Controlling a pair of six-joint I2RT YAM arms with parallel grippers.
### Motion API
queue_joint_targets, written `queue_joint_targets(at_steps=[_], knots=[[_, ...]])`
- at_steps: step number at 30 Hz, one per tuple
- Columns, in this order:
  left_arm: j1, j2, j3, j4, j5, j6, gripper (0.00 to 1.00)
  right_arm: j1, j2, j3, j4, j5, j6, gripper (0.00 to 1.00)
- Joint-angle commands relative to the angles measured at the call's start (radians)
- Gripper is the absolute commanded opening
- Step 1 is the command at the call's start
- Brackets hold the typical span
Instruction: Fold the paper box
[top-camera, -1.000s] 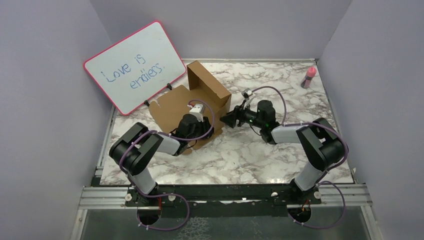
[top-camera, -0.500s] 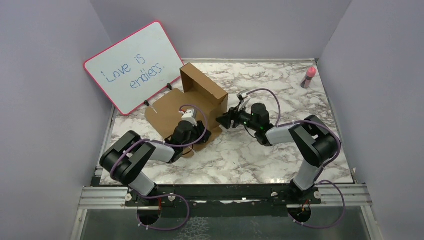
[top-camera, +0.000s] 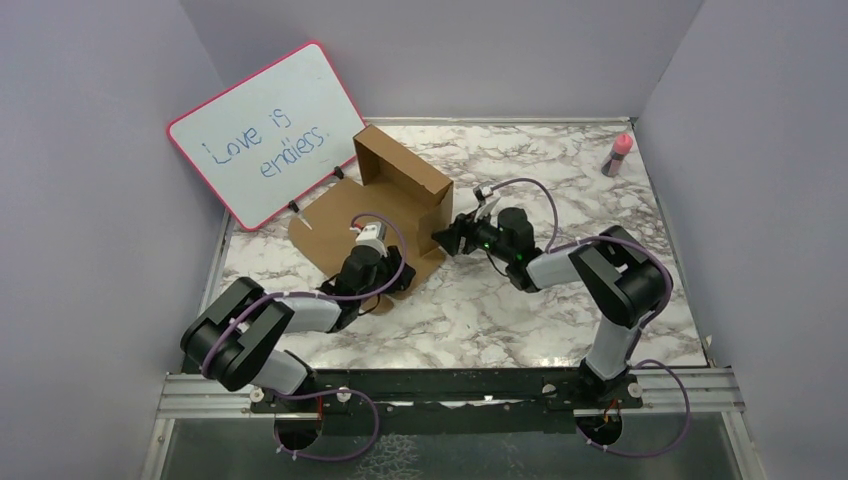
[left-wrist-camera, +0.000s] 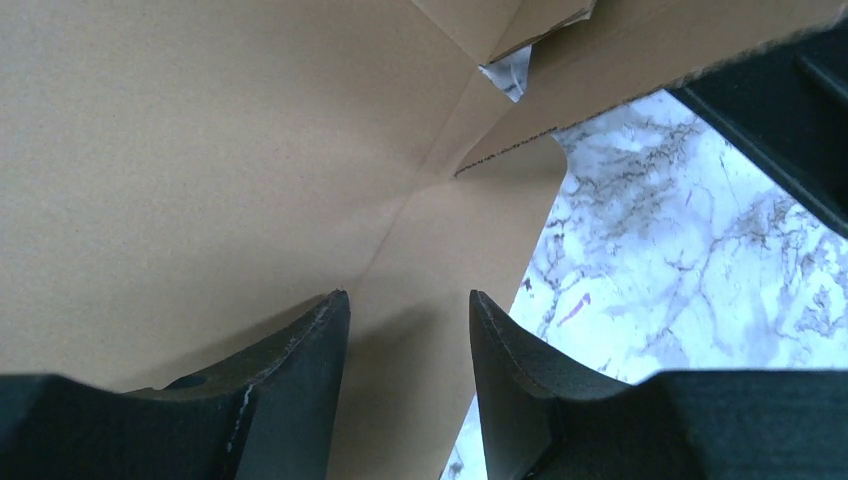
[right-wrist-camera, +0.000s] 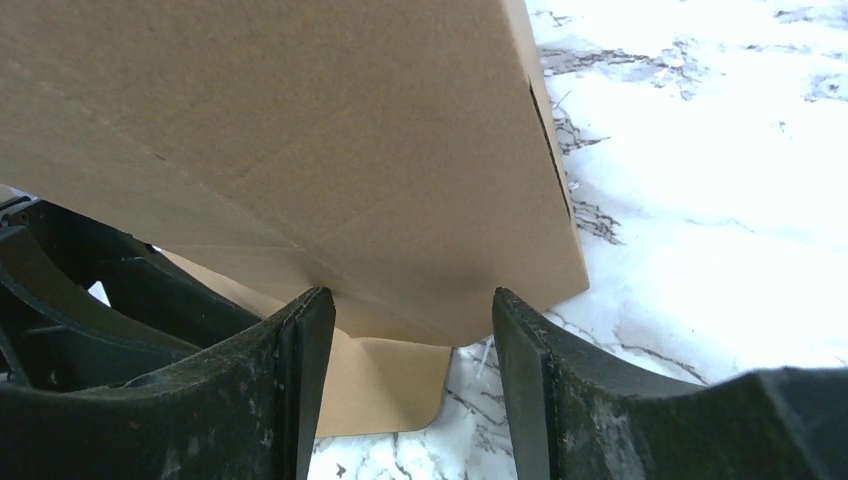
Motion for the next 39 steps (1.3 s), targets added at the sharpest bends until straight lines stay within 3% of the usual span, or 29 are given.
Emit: queue_joint_targets(at_steps=[1,7,22,34,39], knots=[[0.019,0.073,0.056,-0.017,0.000,0.066,0.49,0.018,0.038,0.037,0.080,0.098,-0.036,0.66],[0.016,0.130,0.062,-0.019,0.096,0.072,0.49,0.040,0.073,0.047,0.146,0.178,-0.084,0.72],[-0.106,0.076,0.030,-0.030,0.152,0.030,0.48,0.057,0.125,0.115,0.189,0.472,-0.181,0.69],[-0.129,0.043,0.052,-0.045,0.169,0.069,0.49,0.076,0.187,0.140,0.220,0.541,-0.248,0.61],[-0.118,-0.086,0.153,-0.210,0.102,0.148,0.57,0.077,0.193,0.122,0.251,0.521,-0.256,0.61]])
